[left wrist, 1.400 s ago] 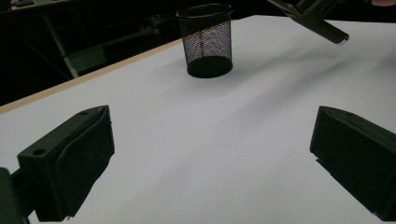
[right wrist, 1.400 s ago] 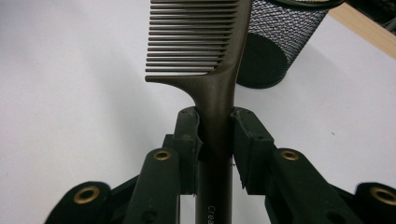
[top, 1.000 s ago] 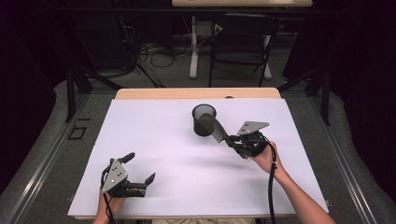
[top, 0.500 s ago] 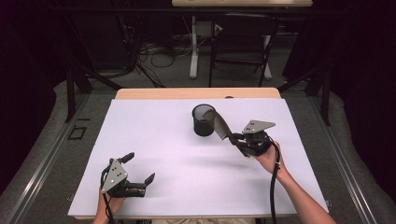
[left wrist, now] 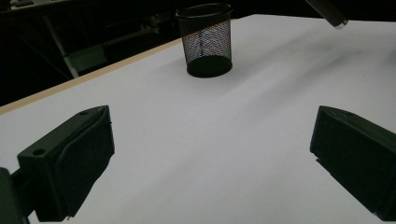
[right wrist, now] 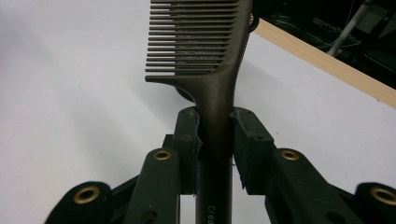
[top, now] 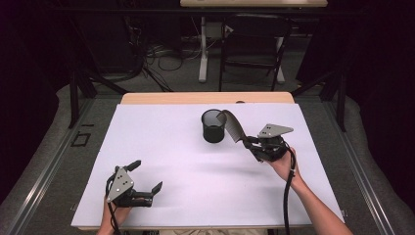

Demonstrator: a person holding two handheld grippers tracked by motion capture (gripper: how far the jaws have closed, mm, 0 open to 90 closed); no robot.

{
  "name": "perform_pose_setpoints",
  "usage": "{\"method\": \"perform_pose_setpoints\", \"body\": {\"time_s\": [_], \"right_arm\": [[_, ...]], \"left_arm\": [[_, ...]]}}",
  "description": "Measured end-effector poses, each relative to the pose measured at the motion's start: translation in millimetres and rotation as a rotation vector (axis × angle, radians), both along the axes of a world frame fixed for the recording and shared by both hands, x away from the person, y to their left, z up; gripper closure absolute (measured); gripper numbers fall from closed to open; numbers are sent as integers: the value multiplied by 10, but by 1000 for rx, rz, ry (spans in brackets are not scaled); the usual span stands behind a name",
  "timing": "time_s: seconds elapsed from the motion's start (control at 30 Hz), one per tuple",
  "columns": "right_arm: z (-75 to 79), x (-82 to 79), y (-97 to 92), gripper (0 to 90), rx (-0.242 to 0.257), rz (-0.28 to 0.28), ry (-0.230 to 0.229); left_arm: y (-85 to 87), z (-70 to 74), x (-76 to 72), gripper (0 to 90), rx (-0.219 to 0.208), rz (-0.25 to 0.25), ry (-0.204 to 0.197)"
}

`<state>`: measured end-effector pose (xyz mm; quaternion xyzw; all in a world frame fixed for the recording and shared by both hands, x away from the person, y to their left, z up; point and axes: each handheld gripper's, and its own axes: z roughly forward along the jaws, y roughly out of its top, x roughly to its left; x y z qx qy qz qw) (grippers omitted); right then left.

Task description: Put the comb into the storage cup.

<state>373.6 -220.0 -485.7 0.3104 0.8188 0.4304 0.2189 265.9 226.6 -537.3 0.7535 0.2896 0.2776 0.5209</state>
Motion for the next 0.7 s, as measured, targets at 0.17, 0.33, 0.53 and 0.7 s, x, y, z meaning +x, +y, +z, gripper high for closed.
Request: {"method": "perform_pose_setpoints", "body": {"time_s": [0.17, 0.33, 0.53, 0.7], "right_arm": [[4, 7, -1, 728, 7, -7, -7], [13, 15, -2, 728, 9, -10, -10], [20, 31, -1, 728, 17, -16, -22], [36, 37, 16, 728, 18, -16, -30]], "left_arm": [[-1, 3, 0, 0, -8, -3, 3], [-2, 3, 1, 0, -4, 1, 3], [-7, 2, 1, 0, -3, 0, 6], [-8, 0, 3, 0, -3, 2, 6]]}}
